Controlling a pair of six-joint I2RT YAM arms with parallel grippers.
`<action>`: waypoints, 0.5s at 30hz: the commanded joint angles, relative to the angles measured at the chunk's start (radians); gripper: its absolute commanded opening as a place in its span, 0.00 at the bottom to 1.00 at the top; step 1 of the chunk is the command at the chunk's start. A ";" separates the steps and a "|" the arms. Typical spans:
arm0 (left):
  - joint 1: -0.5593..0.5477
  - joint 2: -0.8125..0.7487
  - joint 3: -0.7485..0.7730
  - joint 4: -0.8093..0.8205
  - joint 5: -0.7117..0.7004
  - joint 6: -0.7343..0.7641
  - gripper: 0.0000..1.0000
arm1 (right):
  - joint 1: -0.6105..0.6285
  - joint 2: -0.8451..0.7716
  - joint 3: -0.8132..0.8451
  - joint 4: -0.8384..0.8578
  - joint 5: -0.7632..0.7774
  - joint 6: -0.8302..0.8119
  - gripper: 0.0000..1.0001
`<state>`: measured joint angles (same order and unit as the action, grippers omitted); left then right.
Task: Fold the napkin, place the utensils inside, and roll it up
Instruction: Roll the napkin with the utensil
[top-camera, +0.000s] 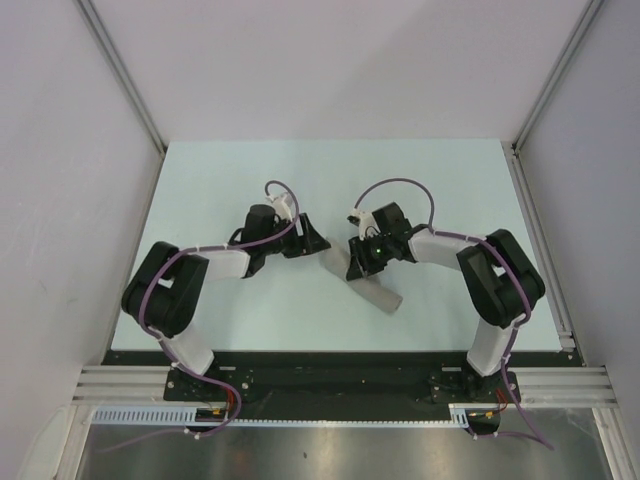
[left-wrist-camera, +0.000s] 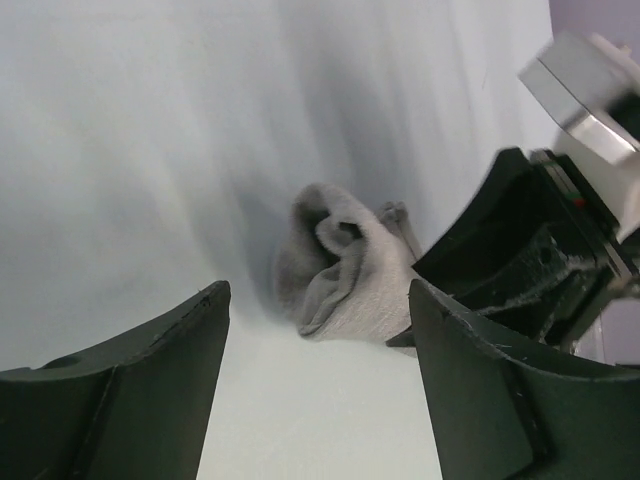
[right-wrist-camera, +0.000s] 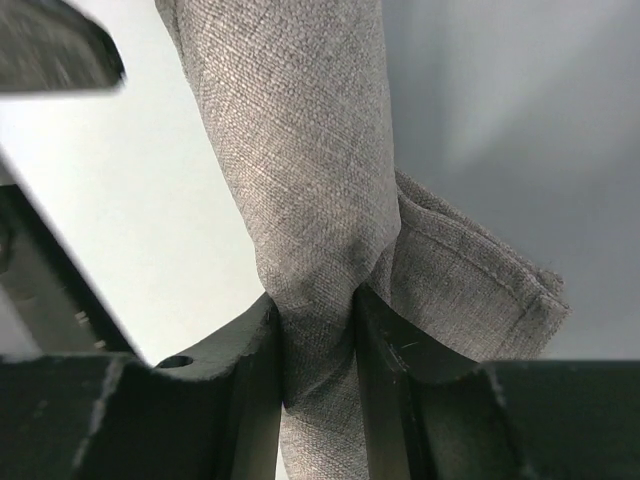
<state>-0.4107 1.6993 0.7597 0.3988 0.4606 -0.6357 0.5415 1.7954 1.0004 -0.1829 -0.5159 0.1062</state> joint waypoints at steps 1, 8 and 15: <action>-0.005 -0.055 -0.052 0.144 0.073 0.036 0.76 | 0.003 0.087 0.010 0.005 -0.335 0.043 0.34; -0.011 -0.018 -0.091 0.225 0.135 0.015 0.67 | -0.034 0.171 0.047 0.003 -0.409 0.043 0.34; -0.016 0.051 -0.076 0.256 0.144 -0.005 0.40 | -0.054 0.197 0.066 -0.033 -0.424 0.020 0.35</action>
<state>-0.4194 1.7126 0.6750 0.5877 0.5713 -0.6312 0.4782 1.9591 1.0584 -0.1406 -0.9047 0.1421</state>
